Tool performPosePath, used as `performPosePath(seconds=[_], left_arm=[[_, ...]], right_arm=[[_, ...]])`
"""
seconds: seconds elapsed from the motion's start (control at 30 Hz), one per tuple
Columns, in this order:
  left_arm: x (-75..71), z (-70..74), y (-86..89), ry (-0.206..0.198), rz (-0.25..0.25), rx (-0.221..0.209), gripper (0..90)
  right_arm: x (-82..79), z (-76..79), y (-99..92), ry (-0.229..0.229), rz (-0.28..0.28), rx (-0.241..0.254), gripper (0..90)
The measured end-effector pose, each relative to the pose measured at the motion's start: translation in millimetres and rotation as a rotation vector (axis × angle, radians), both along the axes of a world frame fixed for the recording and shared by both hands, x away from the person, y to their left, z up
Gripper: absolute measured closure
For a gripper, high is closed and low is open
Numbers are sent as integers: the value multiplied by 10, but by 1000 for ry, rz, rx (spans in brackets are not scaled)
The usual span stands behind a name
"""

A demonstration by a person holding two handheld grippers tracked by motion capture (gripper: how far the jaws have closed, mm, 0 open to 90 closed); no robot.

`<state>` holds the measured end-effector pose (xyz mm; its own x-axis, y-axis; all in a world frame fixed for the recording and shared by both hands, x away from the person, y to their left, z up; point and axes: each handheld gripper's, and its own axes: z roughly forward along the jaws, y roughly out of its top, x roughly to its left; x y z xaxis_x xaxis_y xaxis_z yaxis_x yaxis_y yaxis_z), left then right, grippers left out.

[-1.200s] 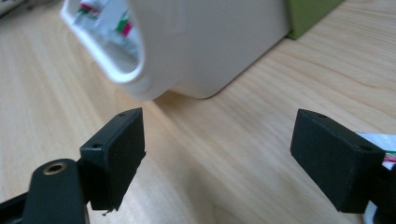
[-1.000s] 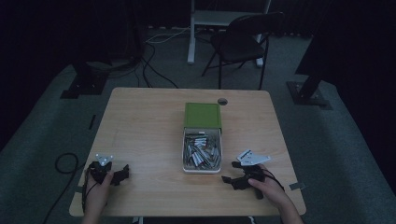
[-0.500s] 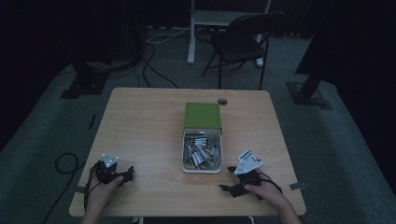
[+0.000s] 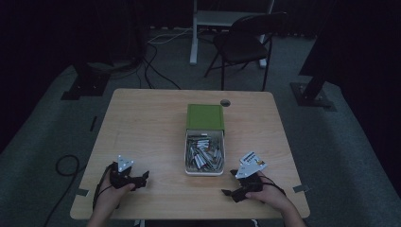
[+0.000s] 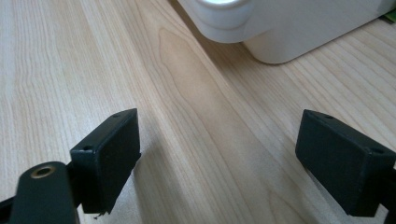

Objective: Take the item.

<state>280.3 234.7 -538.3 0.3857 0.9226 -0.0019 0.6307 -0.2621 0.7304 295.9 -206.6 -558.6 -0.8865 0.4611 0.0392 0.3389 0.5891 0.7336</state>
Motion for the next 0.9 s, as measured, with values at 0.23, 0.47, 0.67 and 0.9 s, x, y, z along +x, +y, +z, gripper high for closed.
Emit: performPosePath(seconds=[0.23, 0.47, 0.67, 0.9], left_arm=[[-64, 8, -236, 4, -103, 3, 87], [-128, 77, -435, -15, -188, 4, 87], [-155, 75, -539, -26, -242, -1, 87], [-134, 97, -633, -50, -275, 3, 87]], right_arm=[[5, 9, -29, 29, -35, 52, 137], [43, 82, -46, 17, -61, 102, 137], [91, 146, -37, 14, -72, 135, 137], [138, 235, -66, 2, -95, 176, 137]])
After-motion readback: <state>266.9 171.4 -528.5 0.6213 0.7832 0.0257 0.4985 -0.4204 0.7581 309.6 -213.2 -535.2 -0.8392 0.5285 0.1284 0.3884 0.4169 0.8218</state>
